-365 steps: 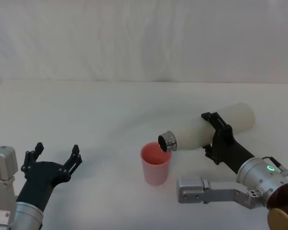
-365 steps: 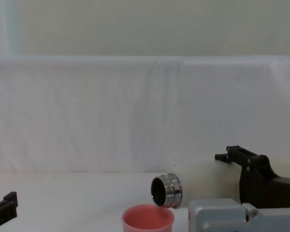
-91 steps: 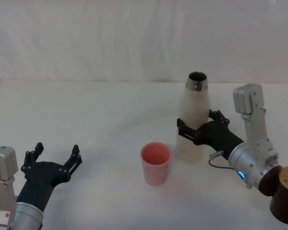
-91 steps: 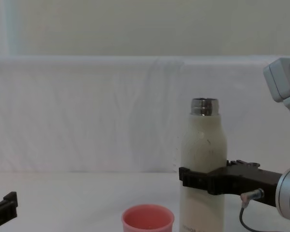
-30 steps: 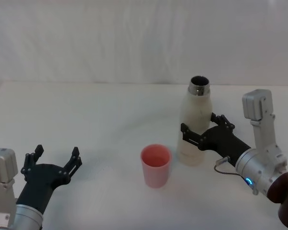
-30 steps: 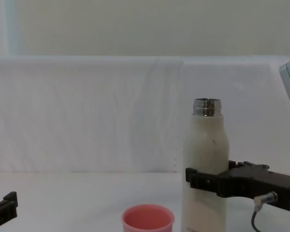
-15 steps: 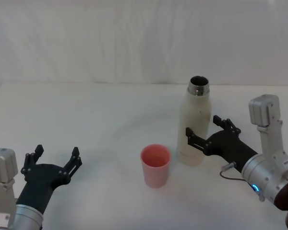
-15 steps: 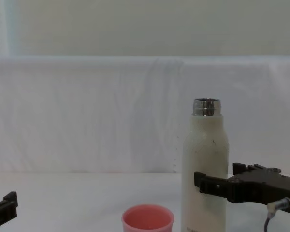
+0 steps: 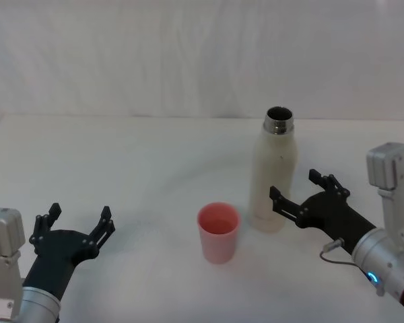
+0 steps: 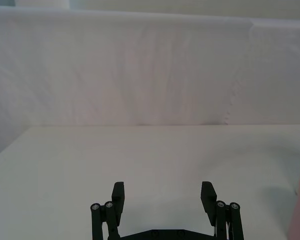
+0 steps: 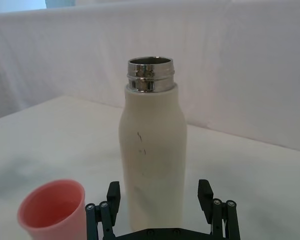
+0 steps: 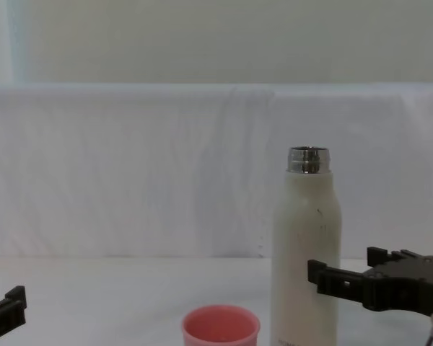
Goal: Grasp the thermos with one hand and pour water into the cup lid.
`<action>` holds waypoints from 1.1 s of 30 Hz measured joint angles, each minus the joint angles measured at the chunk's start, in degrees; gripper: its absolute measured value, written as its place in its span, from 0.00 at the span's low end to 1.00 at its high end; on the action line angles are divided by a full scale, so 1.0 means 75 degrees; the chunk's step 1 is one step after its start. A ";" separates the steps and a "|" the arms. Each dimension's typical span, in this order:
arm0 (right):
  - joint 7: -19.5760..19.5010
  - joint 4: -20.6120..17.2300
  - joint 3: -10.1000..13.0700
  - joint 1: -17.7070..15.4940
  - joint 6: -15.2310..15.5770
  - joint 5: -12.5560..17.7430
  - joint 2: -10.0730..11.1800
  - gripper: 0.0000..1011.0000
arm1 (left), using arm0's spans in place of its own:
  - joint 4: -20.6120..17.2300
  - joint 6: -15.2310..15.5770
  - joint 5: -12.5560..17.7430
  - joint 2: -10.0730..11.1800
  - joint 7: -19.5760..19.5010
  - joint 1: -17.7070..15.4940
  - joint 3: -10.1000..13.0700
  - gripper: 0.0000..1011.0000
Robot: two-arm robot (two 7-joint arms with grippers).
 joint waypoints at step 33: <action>0.0285 -0.0232 -0.0391 -0.0705 -0.0557 0.0413 0.0122 0.99 | 0.0000 0.0000 0.0000 0.0000 0.0000 0.0000 0.0000 0.99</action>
